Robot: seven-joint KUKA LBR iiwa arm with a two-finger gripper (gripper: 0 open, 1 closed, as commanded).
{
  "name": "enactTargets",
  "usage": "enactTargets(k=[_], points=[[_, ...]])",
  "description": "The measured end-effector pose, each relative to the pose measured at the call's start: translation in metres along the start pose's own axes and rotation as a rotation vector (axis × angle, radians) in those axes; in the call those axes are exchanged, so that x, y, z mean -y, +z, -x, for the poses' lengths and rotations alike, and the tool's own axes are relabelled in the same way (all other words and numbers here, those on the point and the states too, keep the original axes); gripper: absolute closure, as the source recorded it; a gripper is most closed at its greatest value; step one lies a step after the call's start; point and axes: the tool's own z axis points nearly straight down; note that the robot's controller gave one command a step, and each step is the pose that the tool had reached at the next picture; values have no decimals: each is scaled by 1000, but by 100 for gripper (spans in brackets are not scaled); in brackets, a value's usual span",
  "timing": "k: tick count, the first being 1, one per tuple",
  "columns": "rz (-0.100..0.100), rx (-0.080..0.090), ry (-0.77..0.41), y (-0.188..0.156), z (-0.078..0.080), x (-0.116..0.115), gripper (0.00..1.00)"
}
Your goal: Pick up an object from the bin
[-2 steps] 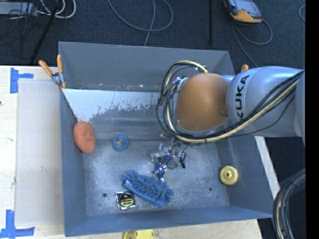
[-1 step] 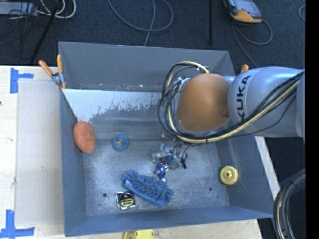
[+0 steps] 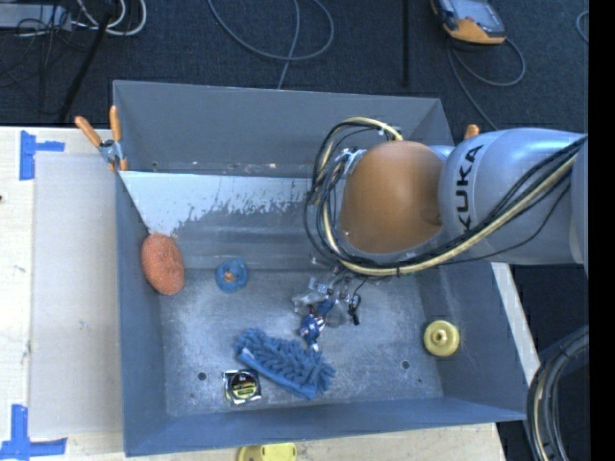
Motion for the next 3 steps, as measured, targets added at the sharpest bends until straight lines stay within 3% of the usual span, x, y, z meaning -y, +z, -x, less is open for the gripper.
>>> enactTargets(k=[3], points=[[8, -5, 2, -25, 0, -3, 100]])
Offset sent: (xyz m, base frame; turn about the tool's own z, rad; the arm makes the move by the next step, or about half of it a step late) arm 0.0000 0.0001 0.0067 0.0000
